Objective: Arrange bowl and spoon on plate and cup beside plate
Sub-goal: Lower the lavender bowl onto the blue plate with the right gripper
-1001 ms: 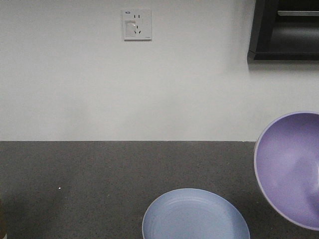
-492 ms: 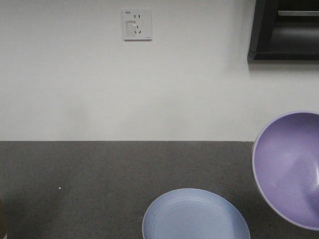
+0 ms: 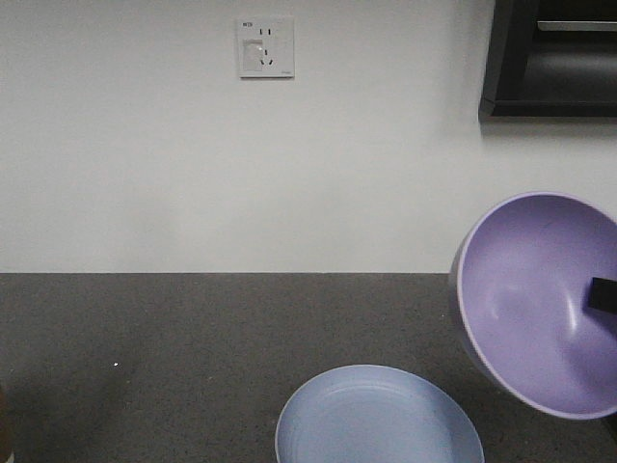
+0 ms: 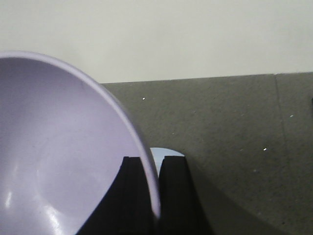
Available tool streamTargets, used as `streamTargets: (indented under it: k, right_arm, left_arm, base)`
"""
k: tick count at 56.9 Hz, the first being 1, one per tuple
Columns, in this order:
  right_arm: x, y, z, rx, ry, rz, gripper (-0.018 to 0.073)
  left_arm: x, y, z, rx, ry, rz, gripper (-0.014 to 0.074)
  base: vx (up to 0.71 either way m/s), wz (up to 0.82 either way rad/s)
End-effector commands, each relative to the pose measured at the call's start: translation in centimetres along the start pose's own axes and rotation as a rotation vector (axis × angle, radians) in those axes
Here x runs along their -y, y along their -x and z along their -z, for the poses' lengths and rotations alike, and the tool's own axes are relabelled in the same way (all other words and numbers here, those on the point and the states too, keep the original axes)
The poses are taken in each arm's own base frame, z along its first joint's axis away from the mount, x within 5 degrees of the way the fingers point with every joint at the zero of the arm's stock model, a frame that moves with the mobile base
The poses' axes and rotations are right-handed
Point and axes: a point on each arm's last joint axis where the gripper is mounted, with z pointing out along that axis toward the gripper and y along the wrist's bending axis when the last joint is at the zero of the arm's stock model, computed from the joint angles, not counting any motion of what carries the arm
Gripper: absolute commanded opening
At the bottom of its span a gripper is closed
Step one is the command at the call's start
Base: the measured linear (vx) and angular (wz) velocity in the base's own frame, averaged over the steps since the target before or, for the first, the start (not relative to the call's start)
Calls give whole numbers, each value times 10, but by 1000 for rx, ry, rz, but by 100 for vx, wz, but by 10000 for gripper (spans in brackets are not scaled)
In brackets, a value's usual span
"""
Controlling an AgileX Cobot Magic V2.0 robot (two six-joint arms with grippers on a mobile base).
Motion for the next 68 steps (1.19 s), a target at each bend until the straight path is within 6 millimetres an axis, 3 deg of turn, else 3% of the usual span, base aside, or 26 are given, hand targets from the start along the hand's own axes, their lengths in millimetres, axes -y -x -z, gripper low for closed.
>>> streamTargets:
  k: [1,9,15,25,36,51,68]
  right_arm:
    - [1,16,-14,28,42,-39,-8]
    - [7,24,-51,-99,88,-22,-8]
    - [-1,24,-88,-203,106,50,-8]
    - [-8,9,-155,-403,-10,121,-8]
    - [4,-18,-207,-555,-28,106,-8]
    - [10,-45,-241,-638,32,53,-8]
    - [6,-45,-249,-585,81,21,-8]
  left_arm:
    - [2,15,3,108,-11,23,-3]
    - [3,13,-2,72,-31,47,-3]
    - [3,13,-5,62,-34,51,-3]
    - [2,12,-7,57,-34,52,-3]
    - [3,10,-7,32,-37,52,-3]
    - [3,8,-7,4,-42,53,-3]
    - [4,6,-7,-10,-49,59,-3]
  base:
    - [0,0]
    - [0,0]
    - [0,0]
    - [0,0]
    - [0,0]
    - [0,0]
    - [0,0]
